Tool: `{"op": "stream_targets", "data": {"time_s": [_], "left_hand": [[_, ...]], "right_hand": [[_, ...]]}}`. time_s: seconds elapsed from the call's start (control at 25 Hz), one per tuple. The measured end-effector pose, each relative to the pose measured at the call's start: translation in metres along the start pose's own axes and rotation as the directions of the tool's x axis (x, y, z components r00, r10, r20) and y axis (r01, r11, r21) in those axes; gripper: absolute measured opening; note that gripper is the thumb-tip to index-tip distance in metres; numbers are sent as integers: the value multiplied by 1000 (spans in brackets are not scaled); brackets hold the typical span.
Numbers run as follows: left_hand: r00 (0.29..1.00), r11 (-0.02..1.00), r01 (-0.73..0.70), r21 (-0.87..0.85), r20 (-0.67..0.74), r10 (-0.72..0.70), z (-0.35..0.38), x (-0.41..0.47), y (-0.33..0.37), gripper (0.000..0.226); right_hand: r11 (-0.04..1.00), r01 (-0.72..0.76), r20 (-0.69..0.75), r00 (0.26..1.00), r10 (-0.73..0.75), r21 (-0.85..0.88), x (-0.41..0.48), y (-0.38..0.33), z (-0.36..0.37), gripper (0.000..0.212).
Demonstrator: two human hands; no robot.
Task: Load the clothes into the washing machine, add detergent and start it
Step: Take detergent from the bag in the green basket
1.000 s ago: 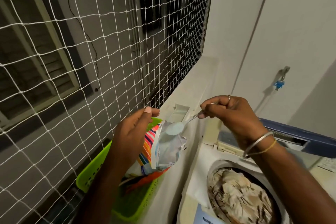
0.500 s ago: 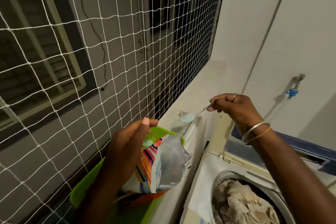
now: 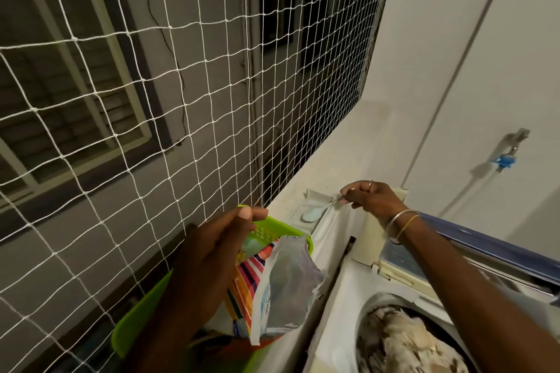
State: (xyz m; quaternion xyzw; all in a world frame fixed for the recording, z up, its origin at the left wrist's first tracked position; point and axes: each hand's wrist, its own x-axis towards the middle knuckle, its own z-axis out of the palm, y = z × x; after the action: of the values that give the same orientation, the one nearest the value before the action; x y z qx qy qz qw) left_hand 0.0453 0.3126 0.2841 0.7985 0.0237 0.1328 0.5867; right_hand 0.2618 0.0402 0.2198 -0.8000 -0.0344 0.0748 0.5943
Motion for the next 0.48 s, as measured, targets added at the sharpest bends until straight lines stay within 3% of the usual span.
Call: {"op": "stream_targets", "data": {"time_s": [0.2,0.36,0.48], "left_hand": [[1000,999,0,-47,4,0,-4,1,1,42],[1000,996,11,-87,25,-8,-5,-1,5,36],[999,999,9,-41,41,-7,-4,-1,2,45]], "right_hand": [[983,61,79,996,-48,-176,16,-7,4,11],[955,131,130,986,-99,-264,27,-10,0,23],[941,159,127,984,-126,-300,33,-7,-5,25]]}}
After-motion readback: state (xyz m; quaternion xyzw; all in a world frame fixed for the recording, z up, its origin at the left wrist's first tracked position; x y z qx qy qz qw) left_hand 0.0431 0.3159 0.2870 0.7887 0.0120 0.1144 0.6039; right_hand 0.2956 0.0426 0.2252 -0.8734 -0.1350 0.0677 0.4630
